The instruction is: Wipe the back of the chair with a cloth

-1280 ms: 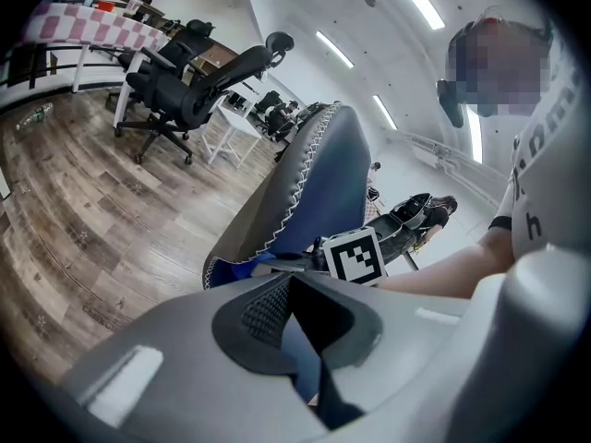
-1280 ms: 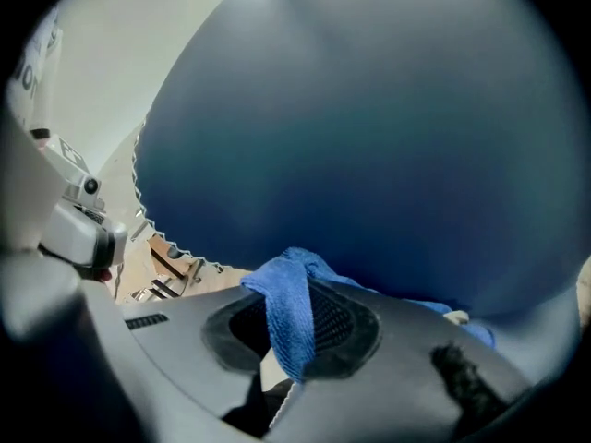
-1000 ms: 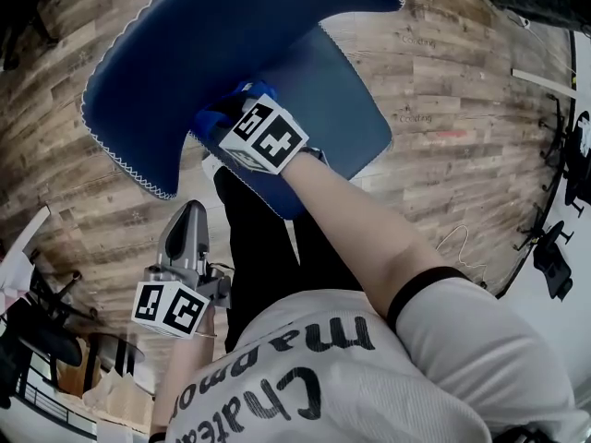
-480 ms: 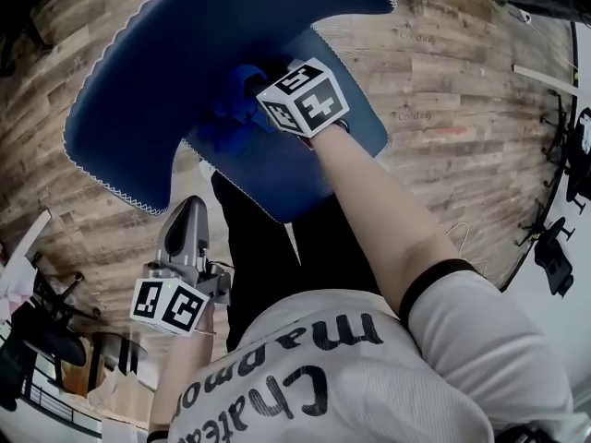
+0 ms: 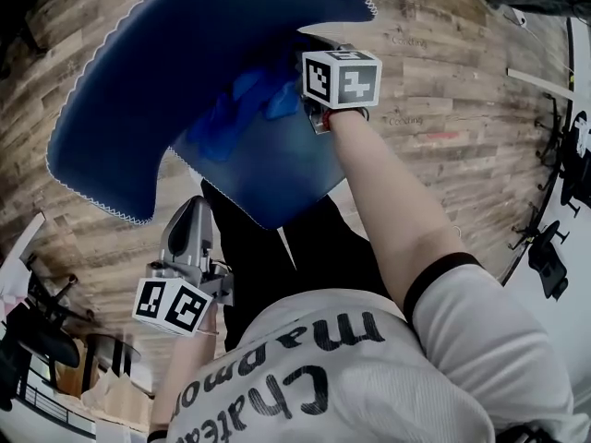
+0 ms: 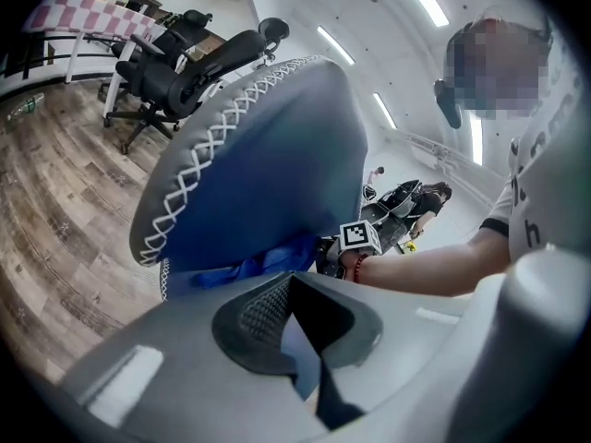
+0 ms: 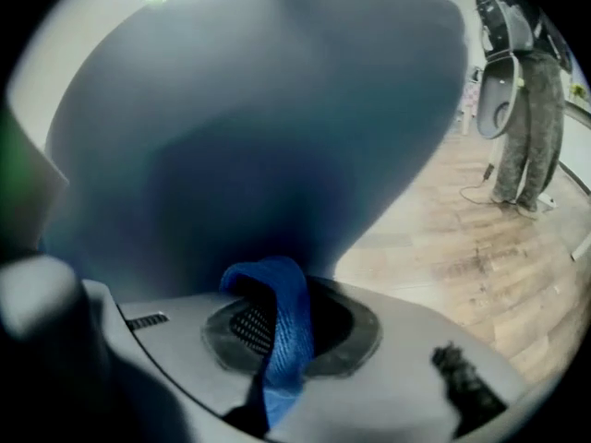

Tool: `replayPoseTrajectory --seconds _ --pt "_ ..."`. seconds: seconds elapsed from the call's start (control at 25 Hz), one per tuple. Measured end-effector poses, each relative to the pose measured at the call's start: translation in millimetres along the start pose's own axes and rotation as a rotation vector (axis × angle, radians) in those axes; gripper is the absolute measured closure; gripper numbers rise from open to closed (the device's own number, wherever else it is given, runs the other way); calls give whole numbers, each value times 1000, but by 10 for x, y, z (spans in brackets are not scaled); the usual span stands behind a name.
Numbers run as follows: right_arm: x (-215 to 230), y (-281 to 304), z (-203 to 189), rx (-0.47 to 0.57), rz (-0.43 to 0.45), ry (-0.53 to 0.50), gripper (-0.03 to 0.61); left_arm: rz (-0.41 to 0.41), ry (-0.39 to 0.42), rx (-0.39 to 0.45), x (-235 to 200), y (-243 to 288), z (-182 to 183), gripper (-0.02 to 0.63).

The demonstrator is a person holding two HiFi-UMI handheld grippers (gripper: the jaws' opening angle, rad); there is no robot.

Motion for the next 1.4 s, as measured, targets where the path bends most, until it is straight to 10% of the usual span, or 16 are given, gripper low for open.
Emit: replayPoseTrajectory --seconds 0.32,0.6,0.96,1.2,1.4 --pt "414 -369 19 108 -87 220 529 15 -4 15 165 -21 -102 611" --pt "457 -932 102 149 -53 163 529 -43 65 69 692 22 -125 611" --pt "111 -1933 338 178 122 -252 529 -18 141 206 1309 77 -57 611" --pt "-49 -2521 180 227 179 -218 529 48 192 316 1582 -532 -146 611" --pt "-286 -2823 313 334 230 -185 529 115 447 345 1671 -1027 -130 609"
Point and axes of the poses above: the fingertips, and each gripper's own axes: y forward along the fingers, x to its right, z out of its top, the point moved 10 cm from there along -y, backward along the fingers, and after that the axes turned 7 degrees about -x, right-handed, at the moved point
